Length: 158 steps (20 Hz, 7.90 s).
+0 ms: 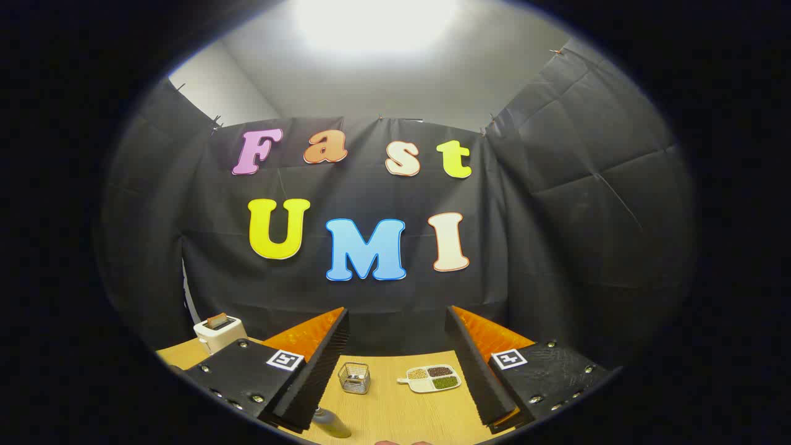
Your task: Take the bottle from table, then pour the juice into the cup, finally place the bottle on the coaster
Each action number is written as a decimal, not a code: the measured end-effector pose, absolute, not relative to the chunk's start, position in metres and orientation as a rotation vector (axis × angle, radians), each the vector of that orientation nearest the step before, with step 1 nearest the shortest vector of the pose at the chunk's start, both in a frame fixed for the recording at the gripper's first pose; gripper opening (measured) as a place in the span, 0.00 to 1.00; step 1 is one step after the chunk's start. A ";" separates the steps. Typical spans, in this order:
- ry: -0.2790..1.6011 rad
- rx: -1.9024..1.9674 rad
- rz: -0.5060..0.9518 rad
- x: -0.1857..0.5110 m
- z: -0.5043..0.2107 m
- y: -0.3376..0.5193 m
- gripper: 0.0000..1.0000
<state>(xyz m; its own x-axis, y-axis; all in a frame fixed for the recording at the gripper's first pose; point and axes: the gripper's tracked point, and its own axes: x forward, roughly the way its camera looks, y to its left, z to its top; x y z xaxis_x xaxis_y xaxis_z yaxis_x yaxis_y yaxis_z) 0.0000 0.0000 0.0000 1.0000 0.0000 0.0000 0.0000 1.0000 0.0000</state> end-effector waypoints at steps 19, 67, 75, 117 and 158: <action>0.041 0.057 0.047 -0.001 -0.013 0.015 0.95; 0.235 -0.113 0.202 0.023 -0.330 0.147 0.79; 0.229 -0.383 0.255 0.023 -0.269 0.161 0.77; 0.150 -1.418 0.580 0.020 -0.284 0.269 0.78; -0.062 -1.870 0.663 0.042 -0.274 0.304 0.75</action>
